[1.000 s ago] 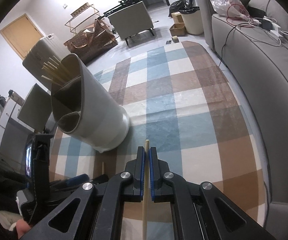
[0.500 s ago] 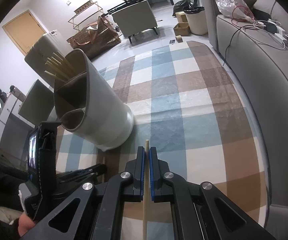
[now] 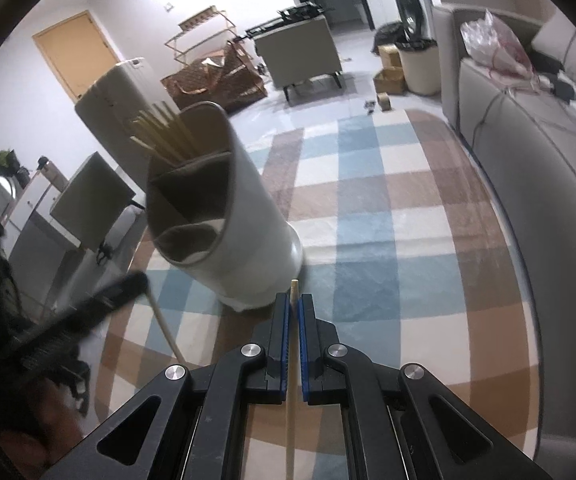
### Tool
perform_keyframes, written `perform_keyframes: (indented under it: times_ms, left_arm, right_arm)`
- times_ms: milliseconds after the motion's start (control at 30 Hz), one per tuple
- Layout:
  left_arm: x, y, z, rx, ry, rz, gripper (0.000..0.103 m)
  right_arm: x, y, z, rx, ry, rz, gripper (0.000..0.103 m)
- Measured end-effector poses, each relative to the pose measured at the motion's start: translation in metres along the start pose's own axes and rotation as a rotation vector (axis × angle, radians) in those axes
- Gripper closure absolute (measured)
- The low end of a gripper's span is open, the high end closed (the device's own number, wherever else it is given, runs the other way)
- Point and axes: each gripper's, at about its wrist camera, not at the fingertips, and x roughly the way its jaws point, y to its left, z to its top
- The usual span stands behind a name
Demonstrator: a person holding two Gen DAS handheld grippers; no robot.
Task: Organize utensils
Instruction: 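Lift both held chopsticks up and over the utensil holder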
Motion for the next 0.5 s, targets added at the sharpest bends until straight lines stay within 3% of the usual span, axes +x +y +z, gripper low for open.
perform_keyframes:
  times_ms: [100,500]
  left_arm:
    - [-0.002,-0.002,0.014,0.028,-0.020,-0.011,0.103]
    - [-0.038,-0.003,0.014,0.169,0.000,-0.050,0.103]
  right_arm:
    - [-0.002,0.010,-0.002,-0.040,-0.034,-0.015,0.100]
    - [-0.033,0.032,0.004,-0.073,-0.167,-0.041,0.100]
